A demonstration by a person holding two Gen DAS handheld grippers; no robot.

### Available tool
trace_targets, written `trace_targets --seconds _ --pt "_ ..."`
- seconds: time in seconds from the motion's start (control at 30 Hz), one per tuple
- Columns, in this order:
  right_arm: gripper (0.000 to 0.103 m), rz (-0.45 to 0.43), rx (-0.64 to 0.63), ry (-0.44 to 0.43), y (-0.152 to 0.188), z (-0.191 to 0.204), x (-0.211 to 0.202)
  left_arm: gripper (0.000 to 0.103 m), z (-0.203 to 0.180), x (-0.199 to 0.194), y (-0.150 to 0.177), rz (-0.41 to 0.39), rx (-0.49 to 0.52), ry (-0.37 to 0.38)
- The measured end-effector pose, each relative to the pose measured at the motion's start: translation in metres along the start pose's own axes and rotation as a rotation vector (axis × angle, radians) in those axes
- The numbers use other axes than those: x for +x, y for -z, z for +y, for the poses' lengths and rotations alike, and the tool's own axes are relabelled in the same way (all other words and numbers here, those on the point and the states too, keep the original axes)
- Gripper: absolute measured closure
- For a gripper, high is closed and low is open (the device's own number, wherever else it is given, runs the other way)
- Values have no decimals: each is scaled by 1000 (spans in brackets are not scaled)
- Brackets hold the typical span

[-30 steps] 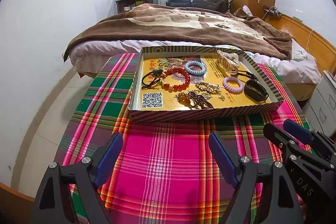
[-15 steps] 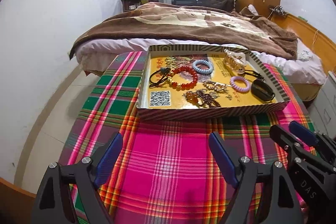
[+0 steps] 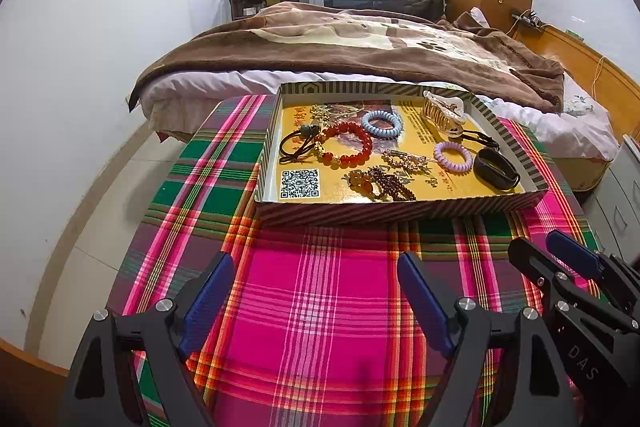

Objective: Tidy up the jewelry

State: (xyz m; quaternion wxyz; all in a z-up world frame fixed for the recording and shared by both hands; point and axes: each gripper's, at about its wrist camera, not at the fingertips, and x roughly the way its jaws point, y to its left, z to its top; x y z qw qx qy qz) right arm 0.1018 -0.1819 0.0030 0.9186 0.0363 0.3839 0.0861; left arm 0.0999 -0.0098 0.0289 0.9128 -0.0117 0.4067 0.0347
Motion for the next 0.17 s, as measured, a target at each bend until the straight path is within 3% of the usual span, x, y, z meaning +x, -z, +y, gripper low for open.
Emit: trace_targets --seconds 0.17 --pt "53 3 2 1 1 -1 1 20 2 -1 1 -1 -4 0"
